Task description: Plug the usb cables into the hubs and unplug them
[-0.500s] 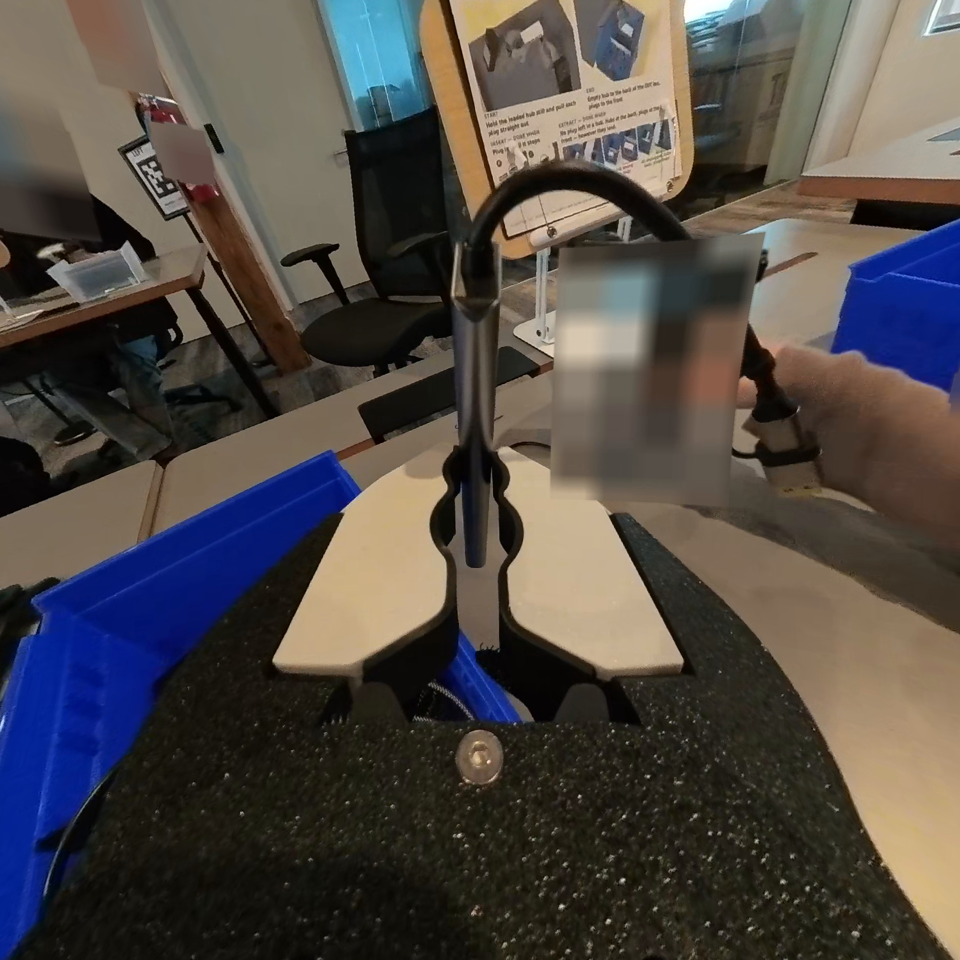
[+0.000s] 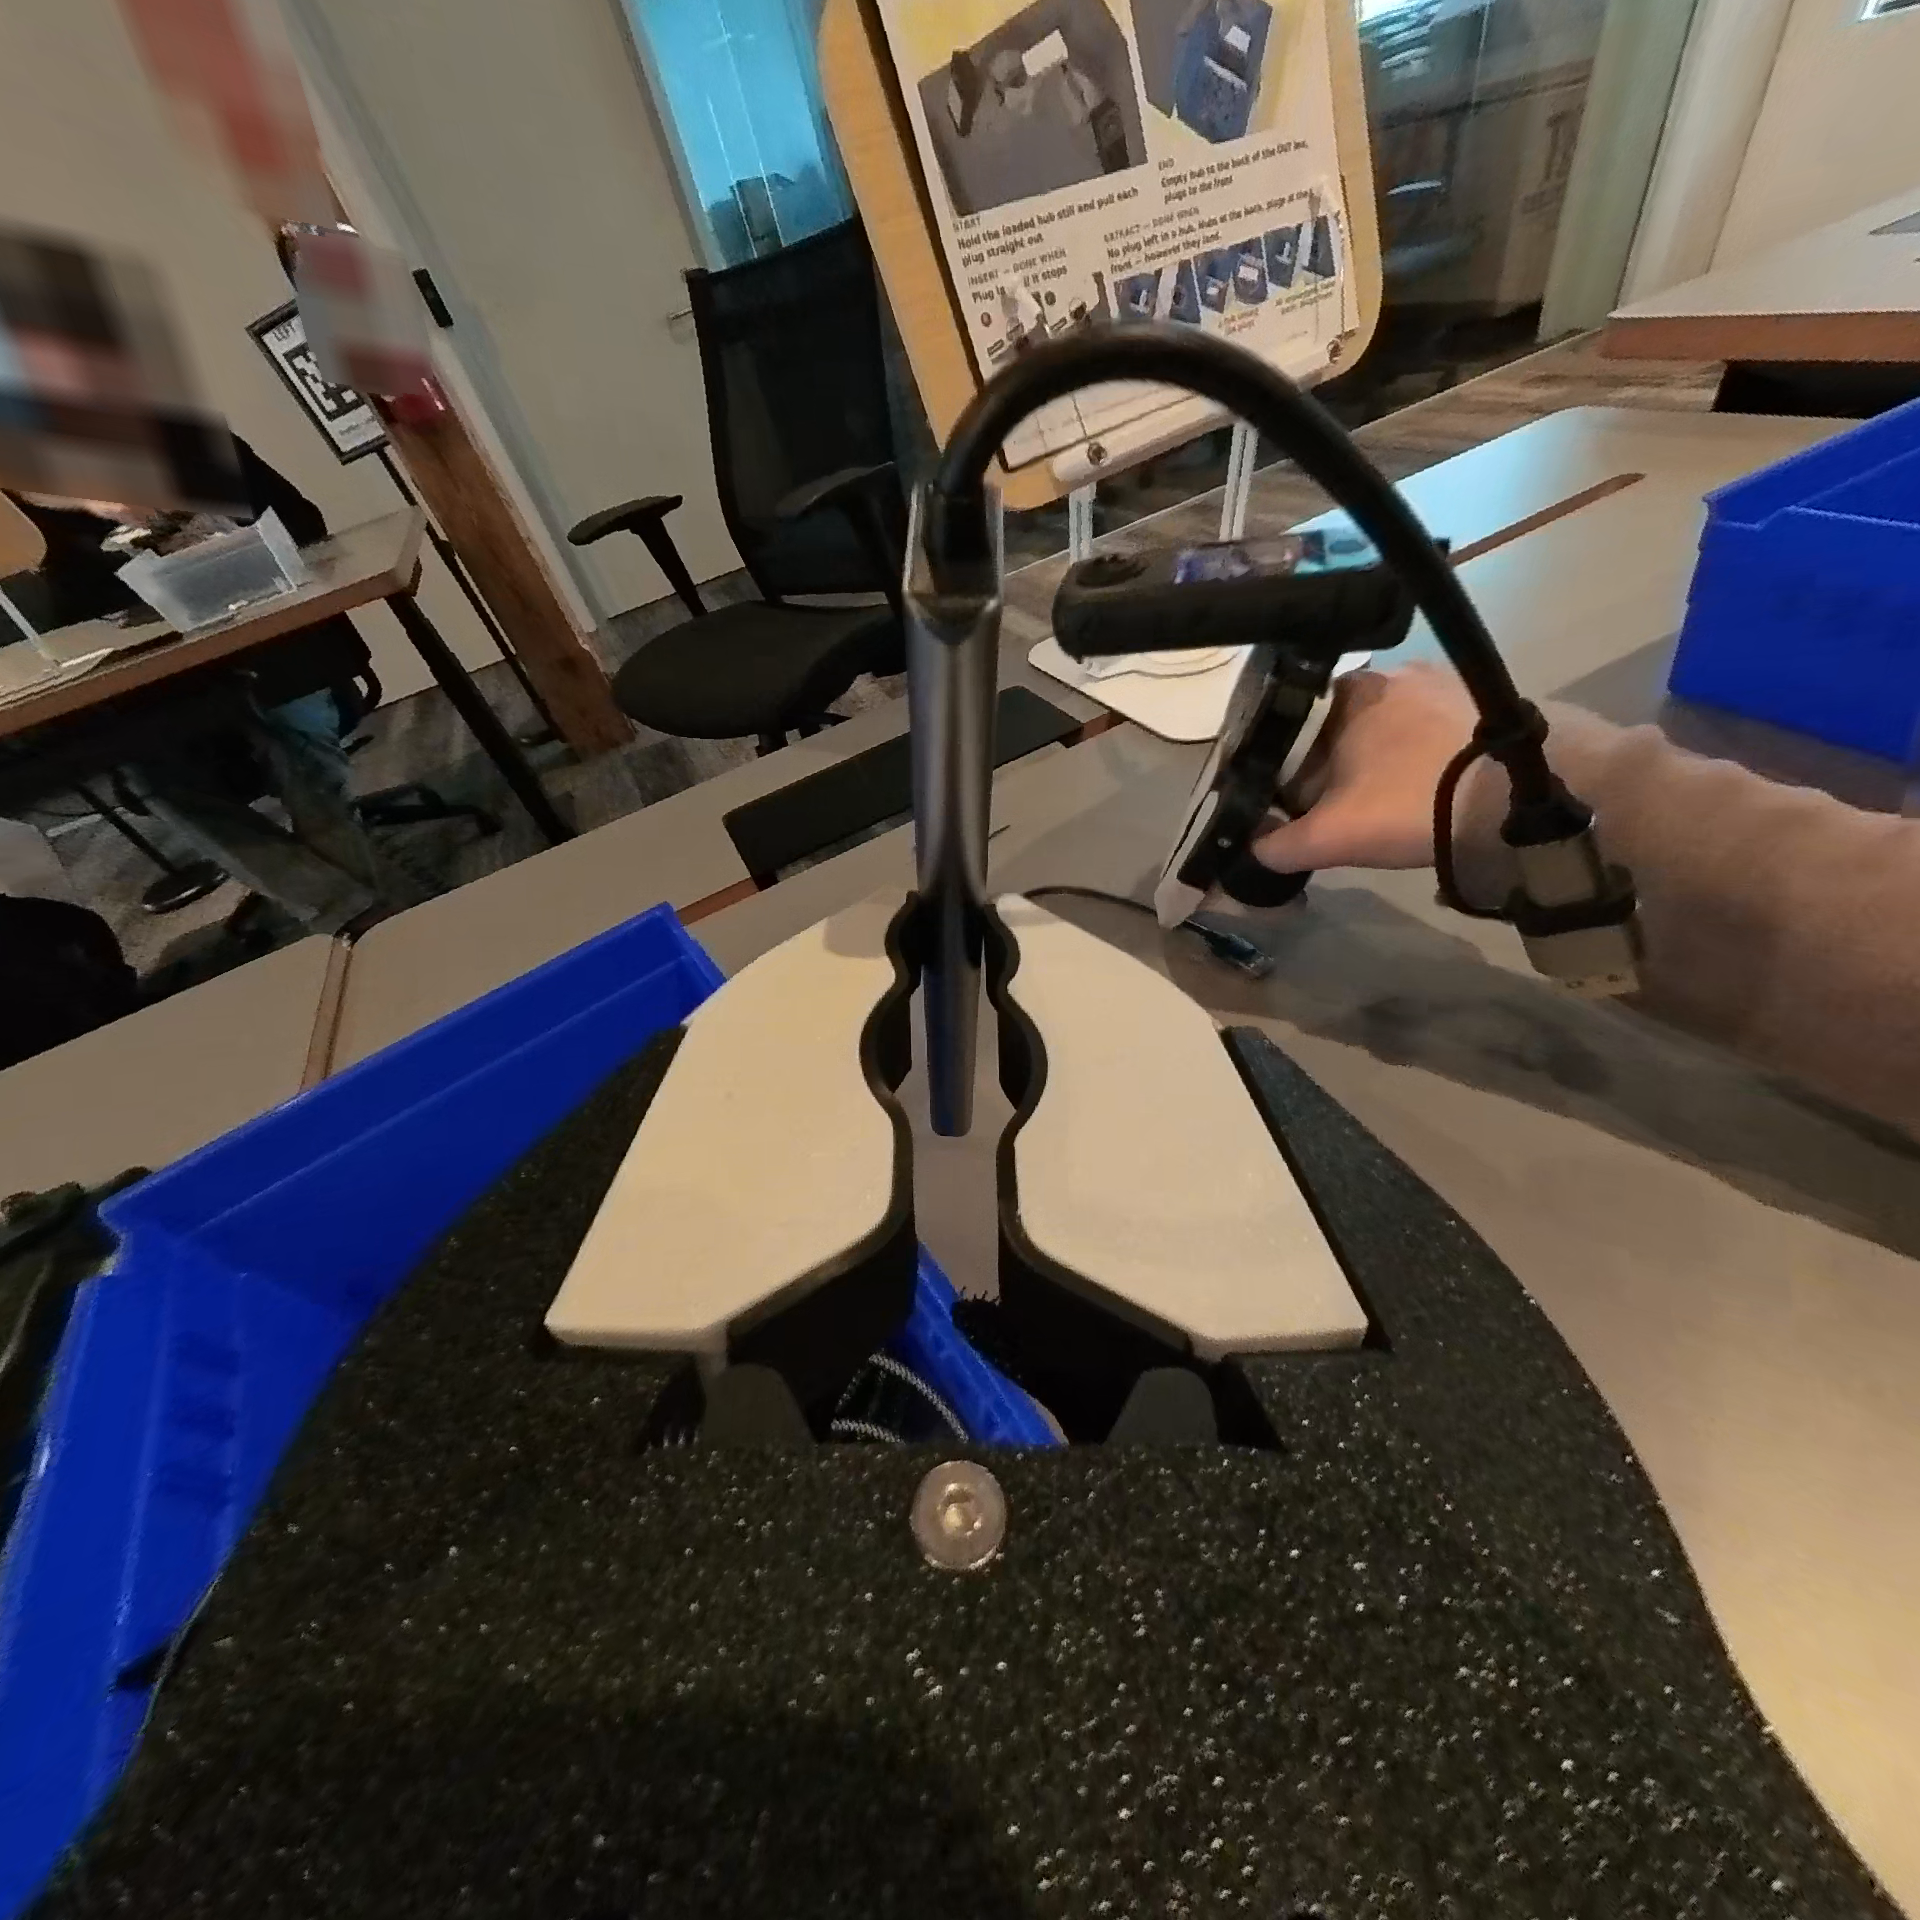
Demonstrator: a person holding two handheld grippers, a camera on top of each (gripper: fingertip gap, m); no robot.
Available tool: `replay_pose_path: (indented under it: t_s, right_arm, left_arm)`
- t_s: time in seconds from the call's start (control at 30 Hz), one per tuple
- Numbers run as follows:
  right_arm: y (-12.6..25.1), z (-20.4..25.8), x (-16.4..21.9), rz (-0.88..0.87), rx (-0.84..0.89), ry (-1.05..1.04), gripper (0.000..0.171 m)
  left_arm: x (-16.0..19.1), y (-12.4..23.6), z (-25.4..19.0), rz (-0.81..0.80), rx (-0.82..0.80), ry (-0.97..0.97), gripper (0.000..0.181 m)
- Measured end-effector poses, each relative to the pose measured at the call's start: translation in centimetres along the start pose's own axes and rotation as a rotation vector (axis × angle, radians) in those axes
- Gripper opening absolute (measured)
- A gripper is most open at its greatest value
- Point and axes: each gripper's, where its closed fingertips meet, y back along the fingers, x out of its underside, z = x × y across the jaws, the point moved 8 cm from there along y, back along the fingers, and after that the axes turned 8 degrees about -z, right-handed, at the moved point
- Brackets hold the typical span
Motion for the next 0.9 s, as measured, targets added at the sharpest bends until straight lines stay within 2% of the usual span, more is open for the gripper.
replay_pose_path:
  t_s: [0.23, 0.37, 0.63, 0.9]
  right_arm:
    - [0.0, 0.8, -0.2, 0.014, 0.016, 0.121, 0.002]
    - [1.0, 1.0, -0.7, -0.047, -0.003, 0.189, 0.002]
    - [7.1, 1.0, -2.2, -0.361, -0.001, 0.367, 0.001]
    - [13.9, 3.1, -2.4, -0.724, -0.141, 0.543, 0.001]
  left_arm:
    - [-0.2, 0.2, 0.0, -0.022, -0.003, -0.022, 0.011]
    - [-0.4, 0.2, -0.2, -0.058, 0.034, -0.008, 0.011]
    - [-0.8, 0.5, -0.4, -0.177, 0.135, 0.066, 0.011]
    - [-1.1, 0.4, -1.0, -0.238, 0.181, 0.042, 0.011]
